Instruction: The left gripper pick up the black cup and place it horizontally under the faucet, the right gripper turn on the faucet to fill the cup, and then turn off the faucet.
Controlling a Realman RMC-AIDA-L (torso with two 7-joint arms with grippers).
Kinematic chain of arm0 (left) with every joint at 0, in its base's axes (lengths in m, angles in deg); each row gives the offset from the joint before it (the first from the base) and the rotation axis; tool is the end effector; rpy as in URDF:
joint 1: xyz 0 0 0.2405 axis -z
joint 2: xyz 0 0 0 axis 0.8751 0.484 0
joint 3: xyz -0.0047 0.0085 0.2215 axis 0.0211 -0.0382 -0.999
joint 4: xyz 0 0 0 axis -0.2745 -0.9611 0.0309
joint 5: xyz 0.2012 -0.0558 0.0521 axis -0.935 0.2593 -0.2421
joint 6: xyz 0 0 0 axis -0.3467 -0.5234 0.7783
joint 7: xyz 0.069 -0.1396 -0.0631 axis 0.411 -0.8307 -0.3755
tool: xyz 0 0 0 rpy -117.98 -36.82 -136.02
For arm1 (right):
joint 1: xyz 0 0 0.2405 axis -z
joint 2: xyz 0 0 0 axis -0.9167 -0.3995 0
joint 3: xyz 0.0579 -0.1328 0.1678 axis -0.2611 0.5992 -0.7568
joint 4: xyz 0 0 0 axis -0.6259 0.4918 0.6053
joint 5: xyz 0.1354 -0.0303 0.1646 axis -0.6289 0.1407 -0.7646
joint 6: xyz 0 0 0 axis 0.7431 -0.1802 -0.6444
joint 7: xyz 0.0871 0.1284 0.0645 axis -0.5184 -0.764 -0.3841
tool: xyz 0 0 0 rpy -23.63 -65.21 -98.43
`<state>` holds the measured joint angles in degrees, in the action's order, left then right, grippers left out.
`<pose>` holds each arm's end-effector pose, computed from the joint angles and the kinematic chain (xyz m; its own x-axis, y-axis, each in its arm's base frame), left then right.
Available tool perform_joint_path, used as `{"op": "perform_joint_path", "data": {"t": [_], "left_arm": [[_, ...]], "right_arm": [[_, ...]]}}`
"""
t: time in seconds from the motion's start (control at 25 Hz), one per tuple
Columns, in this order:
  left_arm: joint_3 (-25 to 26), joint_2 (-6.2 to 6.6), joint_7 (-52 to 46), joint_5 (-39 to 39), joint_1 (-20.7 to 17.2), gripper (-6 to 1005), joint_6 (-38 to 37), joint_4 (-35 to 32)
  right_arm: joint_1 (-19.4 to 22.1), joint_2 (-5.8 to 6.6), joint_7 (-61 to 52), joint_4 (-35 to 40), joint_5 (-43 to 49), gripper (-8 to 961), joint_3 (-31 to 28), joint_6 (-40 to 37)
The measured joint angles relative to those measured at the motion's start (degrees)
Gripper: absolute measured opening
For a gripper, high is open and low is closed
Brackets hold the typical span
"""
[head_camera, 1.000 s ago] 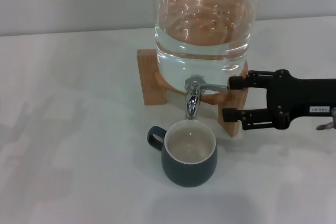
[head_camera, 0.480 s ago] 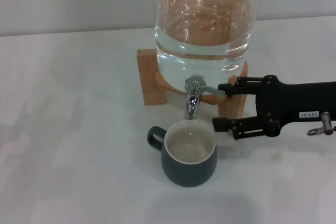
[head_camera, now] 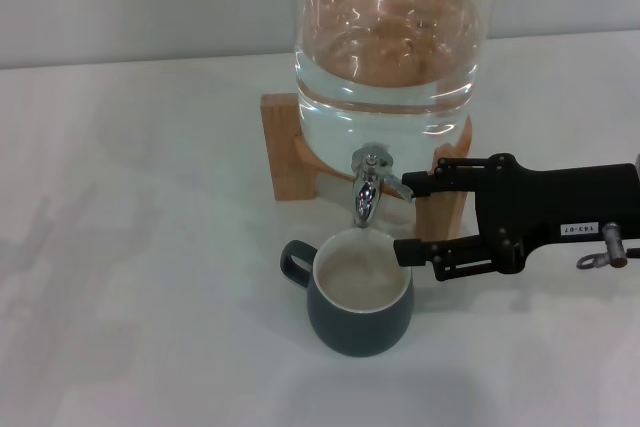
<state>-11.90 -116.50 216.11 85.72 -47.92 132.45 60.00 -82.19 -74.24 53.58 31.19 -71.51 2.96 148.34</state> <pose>-0.3287 0.3038 0.0401 0.6009 -0.0234 0.7990 0.7646 -0.2746 -0.5831 0.1666 0.2996 0.0247 0.8239 -0.2122 -0.5255 -0.2978 -0.9510 -0.0828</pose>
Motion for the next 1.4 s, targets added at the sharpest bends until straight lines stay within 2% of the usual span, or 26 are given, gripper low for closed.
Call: {"op": "perform_joint_path", "data": {"t": [1.4], "left_arm": [[0.0,0.00,1.2,0.0,-0.1,698,0.3,0.0]], "right_arm": [[1.2,0.09,0.7,0.0,-0.2,825,-1.6,-1.7]]}}
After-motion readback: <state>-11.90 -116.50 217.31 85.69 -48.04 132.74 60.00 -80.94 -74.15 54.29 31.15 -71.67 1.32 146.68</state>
